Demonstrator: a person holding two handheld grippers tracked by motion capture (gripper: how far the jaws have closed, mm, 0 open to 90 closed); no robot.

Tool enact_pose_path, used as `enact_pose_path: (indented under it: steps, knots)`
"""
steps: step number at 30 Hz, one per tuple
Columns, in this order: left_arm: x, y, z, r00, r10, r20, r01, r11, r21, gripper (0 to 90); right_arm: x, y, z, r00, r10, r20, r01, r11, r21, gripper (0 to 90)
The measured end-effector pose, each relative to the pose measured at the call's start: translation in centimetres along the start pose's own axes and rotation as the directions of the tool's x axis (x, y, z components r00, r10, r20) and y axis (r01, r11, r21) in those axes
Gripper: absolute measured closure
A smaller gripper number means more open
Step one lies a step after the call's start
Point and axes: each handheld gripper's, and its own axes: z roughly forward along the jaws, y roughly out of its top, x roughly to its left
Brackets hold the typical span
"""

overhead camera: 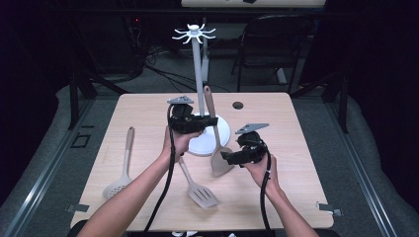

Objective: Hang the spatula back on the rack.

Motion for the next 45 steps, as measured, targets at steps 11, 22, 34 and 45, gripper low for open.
enact_pose_path:
  steps: [11, 22, 34, 45]
  knots:
    - [0.2, 1.5, -0.6, 0.9979, 0.064, -0.013, -0.063, 0.9980, 0.004, 76.5, -0.5, -0.2, 0.1, 1.0000, -0.003, 0.005, 0.002, 1.000, 0.010, 9.4]
    - [0.9, 3.1, -1.3, 0.9942, 0.103, -0.032, -0.103, 0.9947, 0.000, 76.4, -0.9, -0.3, 0.5, 0.9997, 0.019, -0.013, -0.019, 1.000, 0.023, 1.1]
    - [1.2, 4.8, -1.9, 0.9875, 0.150, -0.048, -0.150, 0.9887, -0.003, 76.4, -1.1, -0.4, 0.8, 0.9994, 0.027, -0.022, -0.026, 0.999, 0.041, 0.0]
    - [1.2, 6.5, -2.4, 0.9774, 0.204, -0.056, -0.205, 0.9787, -0.013, 76.4, -1.2, -0.4, 0.8, 0.9994, 0.024, -0.023, -0.023, 0.998, 0.063, 0.0]
